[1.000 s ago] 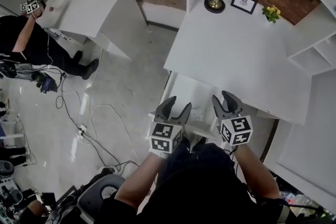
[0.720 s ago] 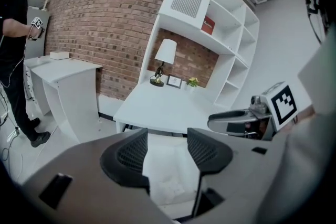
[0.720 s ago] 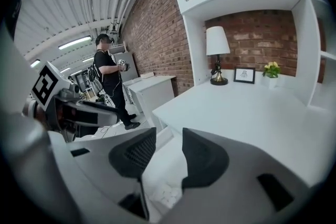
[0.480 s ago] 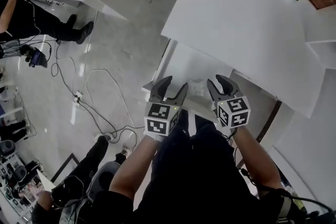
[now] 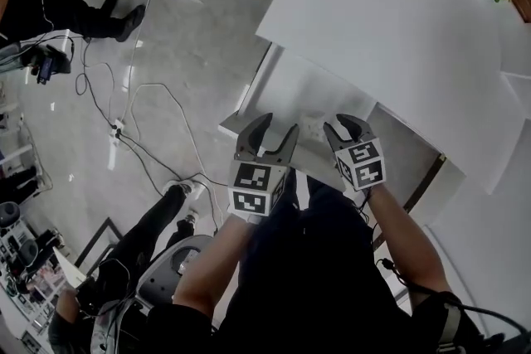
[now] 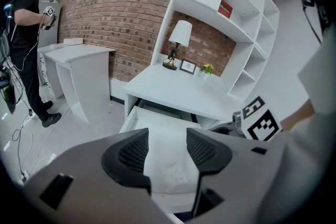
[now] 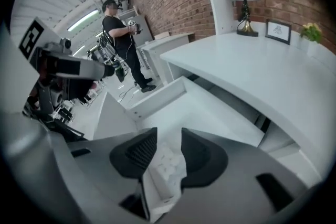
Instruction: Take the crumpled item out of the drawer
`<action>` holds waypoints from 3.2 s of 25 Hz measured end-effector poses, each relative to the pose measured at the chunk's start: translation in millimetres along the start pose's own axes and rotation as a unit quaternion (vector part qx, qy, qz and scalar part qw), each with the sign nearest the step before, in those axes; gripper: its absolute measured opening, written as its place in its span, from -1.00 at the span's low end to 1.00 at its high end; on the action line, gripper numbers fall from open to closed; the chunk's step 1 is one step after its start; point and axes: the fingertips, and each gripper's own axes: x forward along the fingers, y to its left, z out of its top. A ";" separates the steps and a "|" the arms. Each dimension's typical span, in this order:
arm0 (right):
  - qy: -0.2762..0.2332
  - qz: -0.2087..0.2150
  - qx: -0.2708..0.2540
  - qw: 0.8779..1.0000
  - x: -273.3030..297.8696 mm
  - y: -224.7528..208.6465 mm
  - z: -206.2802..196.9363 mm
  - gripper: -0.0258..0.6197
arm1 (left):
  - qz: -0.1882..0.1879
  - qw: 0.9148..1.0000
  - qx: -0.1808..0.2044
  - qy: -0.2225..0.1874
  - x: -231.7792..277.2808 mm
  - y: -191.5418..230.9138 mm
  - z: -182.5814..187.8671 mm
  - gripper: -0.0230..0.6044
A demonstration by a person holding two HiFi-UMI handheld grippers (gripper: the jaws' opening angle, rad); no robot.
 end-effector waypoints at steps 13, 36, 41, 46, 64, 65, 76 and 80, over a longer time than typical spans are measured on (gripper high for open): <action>0.154 0.050 -0.103 0.981 80.5 5.6 -54.4 -0.48 | 0.012 1.000 0.005 -0.013 14.9 28.5 8.6 -0.23; 0.318 0.067 -0.367 0.872 137.0 -5.1 -131.1 -0.92 | 0.020 0.999 -0.034 -0.012 25.2 48.7 5.3 -0.28; 0.277 0.057 -0.338 0.898 129.0 -1.6 -113.7 -0.92 | 0.017 0.999 -0.029 -0.019 18.8 47.1 11.5 -0.29; 0.276 0.076 -0.352 0.891 131.3 5.5 -119.7 -0.45 | 0.018 0.999 -0.028 -0.021 17.3 41.2 13.3 -0.29; 0.215 0.040 -0.293 0.931 108.3 11.2 -86.6 -0.90 | 0.019 0.999 -0.019 -0.037 -6.0 32.4 17.7 -0.32; 0.206 0.037 -0.283 0.936 103.0 11.6 -79.1 -0.90 | 0.019 0.999 -0.018 -0.039 -8.7 30.6 20.2 -0.32; 0.046 0.004 -0.139 0.989 32.0 29.2 12.4 -0.90 | 0.015 0.997 -0.001 -0.069 -47.8 13.0 48.9 -0.34; -0.012 -0.013 -0.104 0.994 -2.6 28.9 42.5 -0.90 | 0.010 0.996 0.007 -0.084 -59.7 2.8 63.1 -0.35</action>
